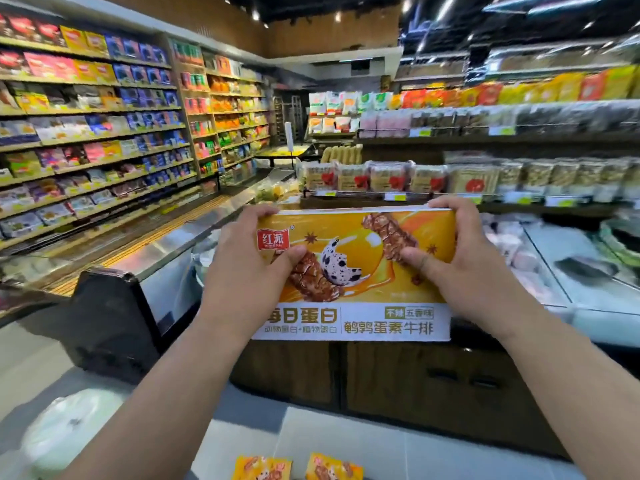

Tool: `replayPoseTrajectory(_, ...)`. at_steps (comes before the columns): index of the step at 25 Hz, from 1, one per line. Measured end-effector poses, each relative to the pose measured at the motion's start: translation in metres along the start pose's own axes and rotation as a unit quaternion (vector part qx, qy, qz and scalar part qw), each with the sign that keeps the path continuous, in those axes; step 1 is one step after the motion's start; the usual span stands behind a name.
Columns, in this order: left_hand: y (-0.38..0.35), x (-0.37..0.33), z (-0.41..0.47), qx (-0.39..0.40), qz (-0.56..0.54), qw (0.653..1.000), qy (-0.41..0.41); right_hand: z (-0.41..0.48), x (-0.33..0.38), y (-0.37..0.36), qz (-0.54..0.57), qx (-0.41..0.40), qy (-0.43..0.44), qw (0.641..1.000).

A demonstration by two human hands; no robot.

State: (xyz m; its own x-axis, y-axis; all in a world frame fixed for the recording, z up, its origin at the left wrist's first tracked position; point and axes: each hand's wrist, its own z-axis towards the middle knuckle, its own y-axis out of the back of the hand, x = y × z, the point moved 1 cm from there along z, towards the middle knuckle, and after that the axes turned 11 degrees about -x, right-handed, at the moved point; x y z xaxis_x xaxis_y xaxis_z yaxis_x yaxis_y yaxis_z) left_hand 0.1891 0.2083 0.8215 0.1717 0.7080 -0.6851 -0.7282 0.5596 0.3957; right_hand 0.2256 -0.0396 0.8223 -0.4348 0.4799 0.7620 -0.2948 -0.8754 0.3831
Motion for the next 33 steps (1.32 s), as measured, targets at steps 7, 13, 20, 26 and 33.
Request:
replayPoseTrajectory(7, -0.083, -0.089, -0.05, 0.091, -0.063, 0.992, -0.057, -0.032, -0.051, 0.128, -0.029, -0.082, -0.062, 0.994)
replayPoseTrajectory(13, -0.18, -0.205, -0.125, 0.166, -0.135, 0.974, -0.072, -0.06, -0.111, 0.281, -0.079, -0.141, -0.108, 0.981)
replayPoseTrajectory(20, -0.298, -0.332, -0.217, 0.267, -0.188, 0.942, -0.083, -0.101, -0.178, 0.443, -0.129, -0.219, -0.153, 0.955)
replayPoseTrajectory(26, -0.38, -0.43, -0.289, 0.351, -0.231, 0.898, -0.129, -0.147, -0.227, 0.55, -0.168, -0.308, -0.219, 0.911)
replayPoseTrajectory(33, -0.498, -0.524, -0.366, 0.452, -0.296, 0.826, -0.161, -0.177, -0.287, 0.647, -0.233, -0.397, -0.286, 0.841)
